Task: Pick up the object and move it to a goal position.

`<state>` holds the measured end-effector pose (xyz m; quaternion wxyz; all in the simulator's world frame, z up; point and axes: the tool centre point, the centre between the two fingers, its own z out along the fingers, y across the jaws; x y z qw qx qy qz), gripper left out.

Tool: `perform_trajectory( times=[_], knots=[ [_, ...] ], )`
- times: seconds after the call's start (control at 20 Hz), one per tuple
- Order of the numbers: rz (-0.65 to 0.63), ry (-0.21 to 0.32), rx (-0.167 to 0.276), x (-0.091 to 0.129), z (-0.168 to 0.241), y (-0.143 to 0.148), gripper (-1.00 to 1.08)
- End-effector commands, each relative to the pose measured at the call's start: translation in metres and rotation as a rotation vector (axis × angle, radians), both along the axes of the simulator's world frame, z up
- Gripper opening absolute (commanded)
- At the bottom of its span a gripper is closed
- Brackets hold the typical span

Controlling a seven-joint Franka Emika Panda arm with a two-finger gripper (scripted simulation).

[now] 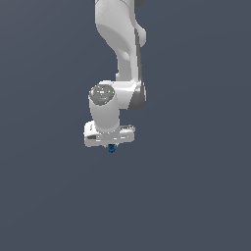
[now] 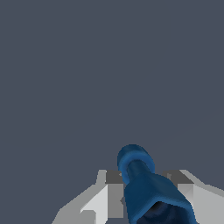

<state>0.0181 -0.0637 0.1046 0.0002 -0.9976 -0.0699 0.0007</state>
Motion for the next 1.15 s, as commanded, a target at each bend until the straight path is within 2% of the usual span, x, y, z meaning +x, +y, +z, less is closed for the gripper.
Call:
perform_trajectory(
  times=[0.0, 0.6, 1.1],
  knots=[
    [-0.001, -0.001, 0.0, -0.011, 0.02, -0.011, -1.0],
    [-0.001, -0.002, 0.001, -0.056, 0.108, -0.061, -1.0],
    [-0.001, -0.002, 0.0, -0.068, 0.136, -0.077, -1.0]
  ],
)
